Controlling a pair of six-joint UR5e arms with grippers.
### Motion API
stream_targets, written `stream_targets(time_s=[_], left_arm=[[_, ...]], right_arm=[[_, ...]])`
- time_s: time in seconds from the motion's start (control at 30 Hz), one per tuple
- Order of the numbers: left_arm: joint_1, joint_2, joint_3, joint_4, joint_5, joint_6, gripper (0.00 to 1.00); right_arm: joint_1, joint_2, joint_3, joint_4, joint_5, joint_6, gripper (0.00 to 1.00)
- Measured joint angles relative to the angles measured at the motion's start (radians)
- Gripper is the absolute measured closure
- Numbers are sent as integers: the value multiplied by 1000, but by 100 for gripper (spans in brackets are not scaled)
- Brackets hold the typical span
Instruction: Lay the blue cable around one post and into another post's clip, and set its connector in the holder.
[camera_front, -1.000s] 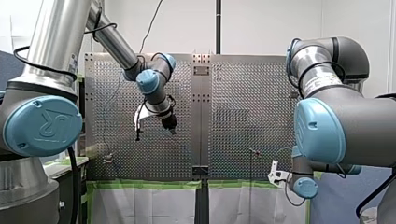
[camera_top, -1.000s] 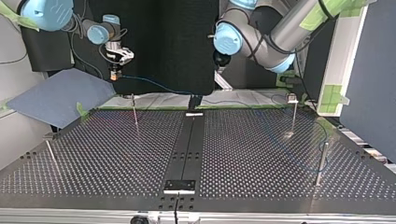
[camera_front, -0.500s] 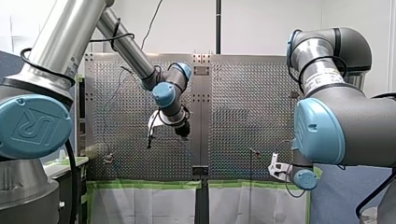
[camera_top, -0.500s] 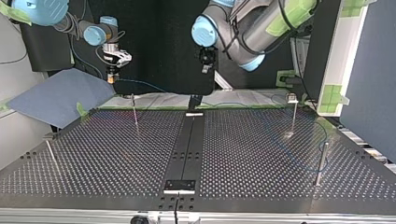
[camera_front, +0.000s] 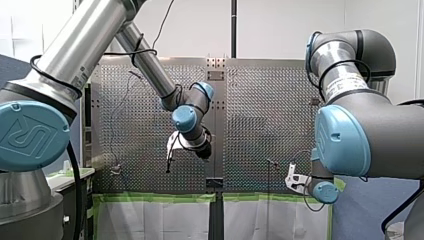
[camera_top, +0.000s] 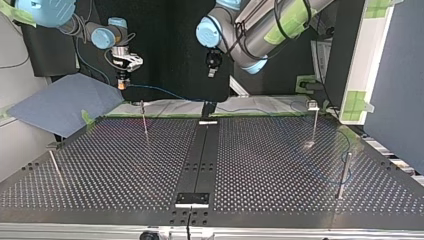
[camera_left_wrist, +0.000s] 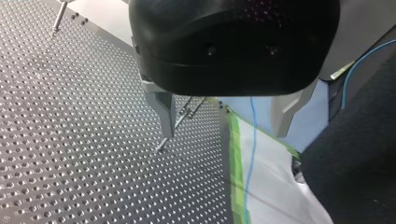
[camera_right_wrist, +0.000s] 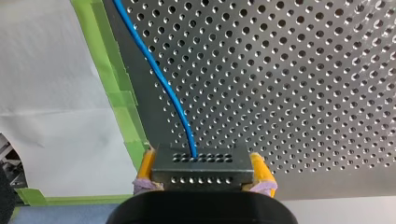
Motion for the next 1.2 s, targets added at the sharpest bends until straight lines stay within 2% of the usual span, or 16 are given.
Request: stream_targets(time_s=[0.3,0.6,0.97,1.2], left_arm=[[-8,-80,78,79,-8,-1,0],[2,-165,163,165,-12,-2,0],[50,-265,264,265,-4,1,0],[77,-326,286,326,-12,18,0]], right_arm=[[4,0,0,-7,-30,-5,100],[7,0,0,-15,-54,-7,100],[7,0,-1,-19,-57,-7,100],[2,0,-1,-19,-54,-7,100]])
